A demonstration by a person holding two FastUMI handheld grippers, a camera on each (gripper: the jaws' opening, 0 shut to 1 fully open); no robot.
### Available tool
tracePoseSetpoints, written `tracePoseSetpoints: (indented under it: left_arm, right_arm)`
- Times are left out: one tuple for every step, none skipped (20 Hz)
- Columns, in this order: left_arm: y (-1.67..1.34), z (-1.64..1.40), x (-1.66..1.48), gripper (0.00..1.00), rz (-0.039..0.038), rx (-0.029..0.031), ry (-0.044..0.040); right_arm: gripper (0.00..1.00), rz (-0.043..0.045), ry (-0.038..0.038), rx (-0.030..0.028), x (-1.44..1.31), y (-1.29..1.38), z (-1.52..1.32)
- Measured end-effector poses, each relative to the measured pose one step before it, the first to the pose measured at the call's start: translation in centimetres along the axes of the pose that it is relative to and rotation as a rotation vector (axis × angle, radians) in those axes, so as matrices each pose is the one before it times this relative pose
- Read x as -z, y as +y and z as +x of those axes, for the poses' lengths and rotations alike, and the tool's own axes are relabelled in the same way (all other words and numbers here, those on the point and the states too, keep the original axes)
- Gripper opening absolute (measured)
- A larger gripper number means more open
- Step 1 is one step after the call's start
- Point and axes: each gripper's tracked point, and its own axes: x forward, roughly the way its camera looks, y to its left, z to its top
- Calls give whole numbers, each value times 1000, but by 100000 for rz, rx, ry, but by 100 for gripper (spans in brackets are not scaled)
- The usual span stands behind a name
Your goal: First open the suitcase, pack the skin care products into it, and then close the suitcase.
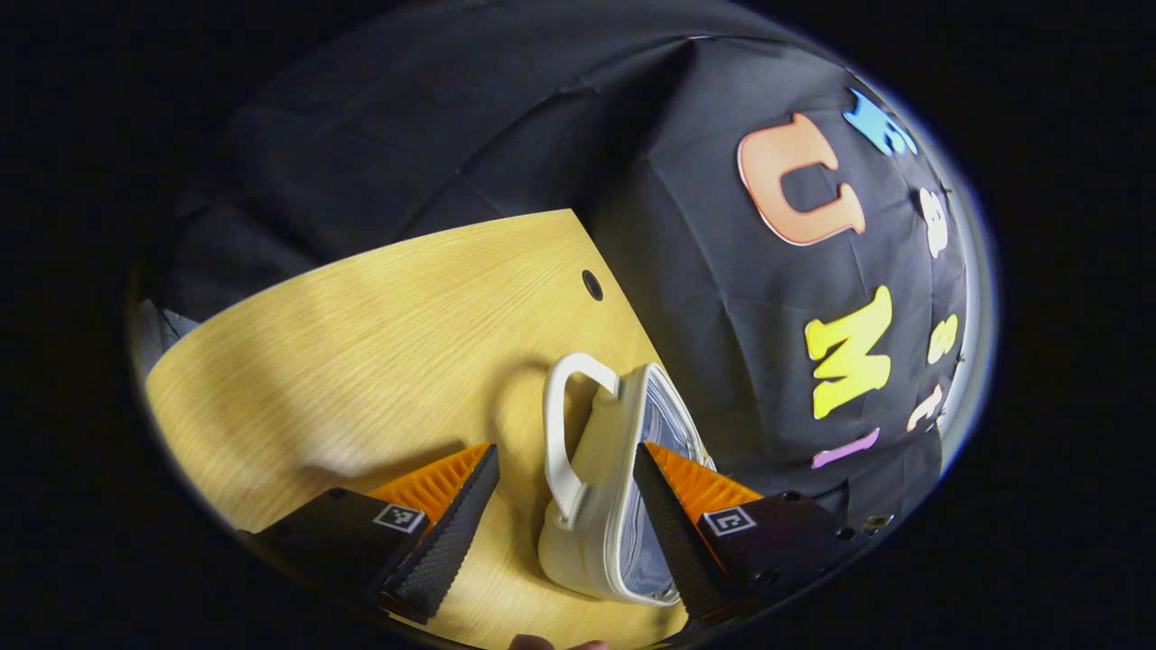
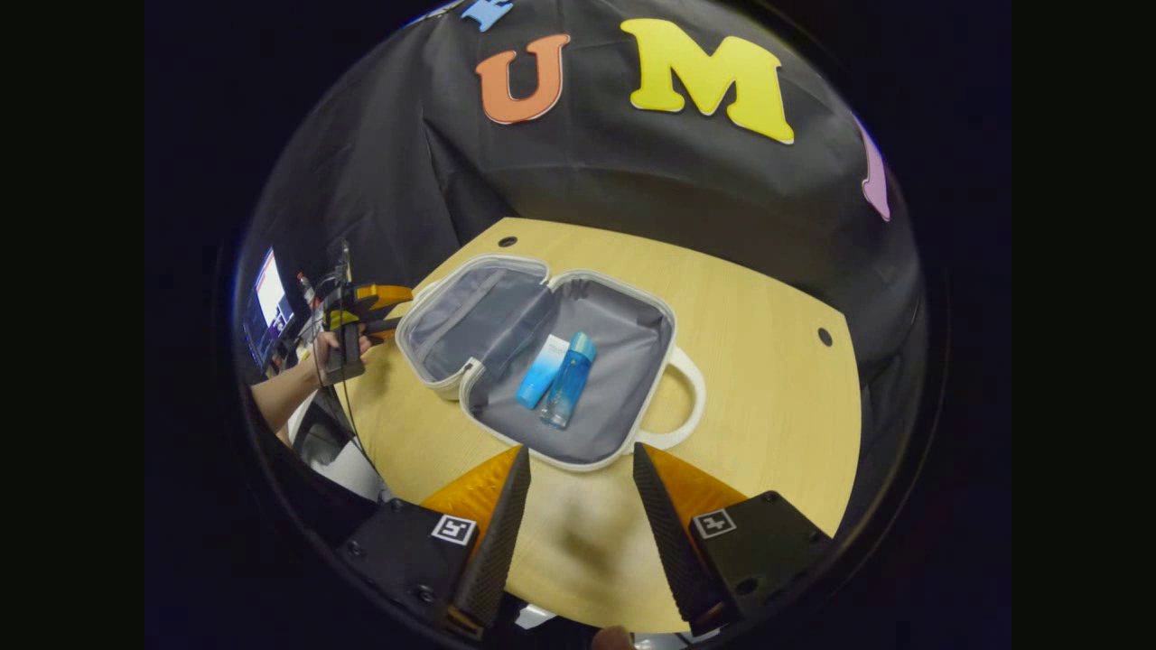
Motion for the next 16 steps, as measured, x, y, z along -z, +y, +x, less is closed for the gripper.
tracePoseSetpoints:
  left_arm:
    - [-123, 1170, -271, 94, -3809, 485, 228]
    - [162, 718, -174, 100, -2932, -1649, -1024]
    - [15, 951, -157, 85, -1805, -8, -815]
    - [36, 376, 54, 65, -1560, -196, -373]
    - [75, 312, 262, 73, -1086, -510, 485]
    - [47, 308, 33, 61, -340, -1114, 474]
    - [96, 239, -86, 53, 136, -965, -413]
    - [-356, 162, -145, 49, -321, 442, -945]
    - [-454, -452, -439, 29, 84, 588, -1114]
    - [-240, -135, 56, 20, 940, -744, -212]
    - [-415, -238, 28, 17, 1856, -1057, -303]
    - [-868, -598, -139, 12, 2295, -414, -1054]
    - [-1690, -524, -292, 9, 2192, 1018, -897]
    - [-1910, -757, -474, 6, 2492, 1236, -1803]
    - [-2208, -640, -437, 6, 2948, 1946, -2104]
    - [-2354, -724, -472, 5, 3494, 1937, -1903]
  right_arm:
    - [69, 390, 95, -261, 26, 165, -107]
    - [69, -105, 67, -396, 61, 170, -90]
    - [69, -434, -31, 190, 108, -18, -148]
    - [69, 189, -318, 468, 53, -201, -169]
    - [69, 1159, -186, 97, 146, -121, -195]
    - [69, 1452, -185, -81, 182, -126, -131]
    - [69, 1483, 156, 161, 238, -294, -87]
    - [69, 1738, 154, -42, 225, -279, -93]
    - [69, 1978, -299, -384, 104, -171, -156]
    - [69, 1887, -1024, -557, -84, -110, -252]
    - [69, 1499, -1432, 22, -132, -263, -245]
    - [69, 1409, -1915, 631, -194, -365, -318]
    - [69, 1259, -2597, 1464, -371, -539, -309]
    - [69, 1059, -2714, 1275, -473, -470, -304]
    - [64, 1010, -3011, 1593, -518, -584, -233]
    - [69, 545, -3314, 1931, -505, -732, -308]
